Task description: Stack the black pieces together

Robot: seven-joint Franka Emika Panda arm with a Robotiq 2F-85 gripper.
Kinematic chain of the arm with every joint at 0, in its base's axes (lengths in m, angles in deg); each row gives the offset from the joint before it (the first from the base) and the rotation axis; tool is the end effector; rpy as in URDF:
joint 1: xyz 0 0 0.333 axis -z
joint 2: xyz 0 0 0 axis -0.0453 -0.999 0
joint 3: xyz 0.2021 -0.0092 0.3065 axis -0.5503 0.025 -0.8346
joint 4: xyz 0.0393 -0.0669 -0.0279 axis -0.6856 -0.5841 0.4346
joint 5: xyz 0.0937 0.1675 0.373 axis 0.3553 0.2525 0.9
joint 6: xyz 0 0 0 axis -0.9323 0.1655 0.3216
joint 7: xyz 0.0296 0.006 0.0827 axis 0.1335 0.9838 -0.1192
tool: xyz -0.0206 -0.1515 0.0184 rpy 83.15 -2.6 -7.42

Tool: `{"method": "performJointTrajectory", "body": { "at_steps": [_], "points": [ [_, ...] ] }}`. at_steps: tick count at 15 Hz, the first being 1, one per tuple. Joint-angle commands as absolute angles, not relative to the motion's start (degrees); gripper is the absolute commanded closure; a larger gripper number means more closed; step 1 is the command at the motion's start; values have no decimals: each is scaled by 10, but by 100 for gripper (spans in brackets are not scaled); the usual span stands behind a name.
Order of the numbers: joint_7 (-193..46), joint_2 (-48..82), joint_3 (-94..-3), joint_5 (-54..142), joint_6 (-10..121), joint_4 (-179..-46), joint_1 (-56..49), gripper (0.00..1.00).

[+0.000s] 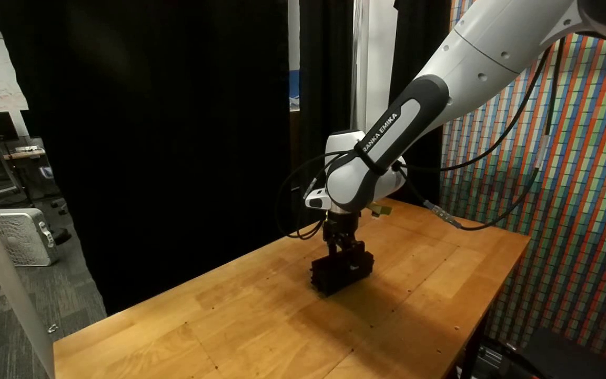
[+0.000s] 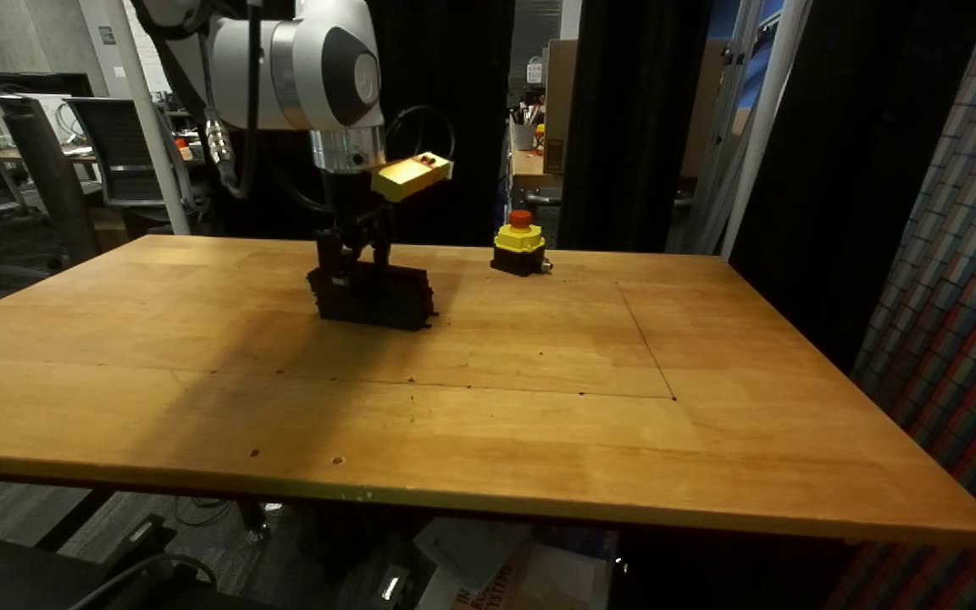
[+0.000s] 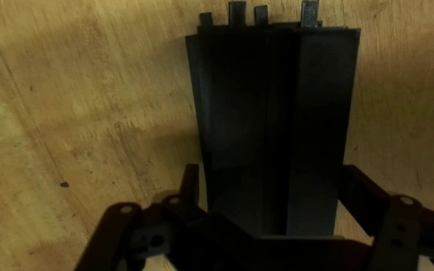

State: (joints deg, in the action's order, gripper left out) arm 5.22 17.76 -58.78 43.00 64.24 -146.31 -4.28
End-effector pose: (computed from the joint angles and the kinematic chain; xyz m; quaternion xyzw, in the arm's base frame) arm 0.5820 0.0845 0.2397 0.7373 0.6754 0.0076 0.0113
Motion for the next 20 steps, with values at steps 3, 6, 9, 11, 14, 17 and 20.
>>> {"method": "performJointTrajectory", "body": {
  "at_steps": [3, 6, 9, 11, 14, 17, 20],
  "points": [
    [53, 180, -593, 425, 643, -1459, -38, 0],
    [41, 192, -592, 418, 634, -1461, -44, 0],
    [27, 207, -594, 413, 624, -1459, -51, 0],
    [17, 219, -597, 406, 621, -1459, -58, 0],
    [-20, 240, -597, 386, 599, -1459, -71, 0],
    [-103, 273, -600, 376, 535, -1456, -89, 0],
    [-194, 311, -611, 419, 430, -1436, -99, 0]
  ]
}}
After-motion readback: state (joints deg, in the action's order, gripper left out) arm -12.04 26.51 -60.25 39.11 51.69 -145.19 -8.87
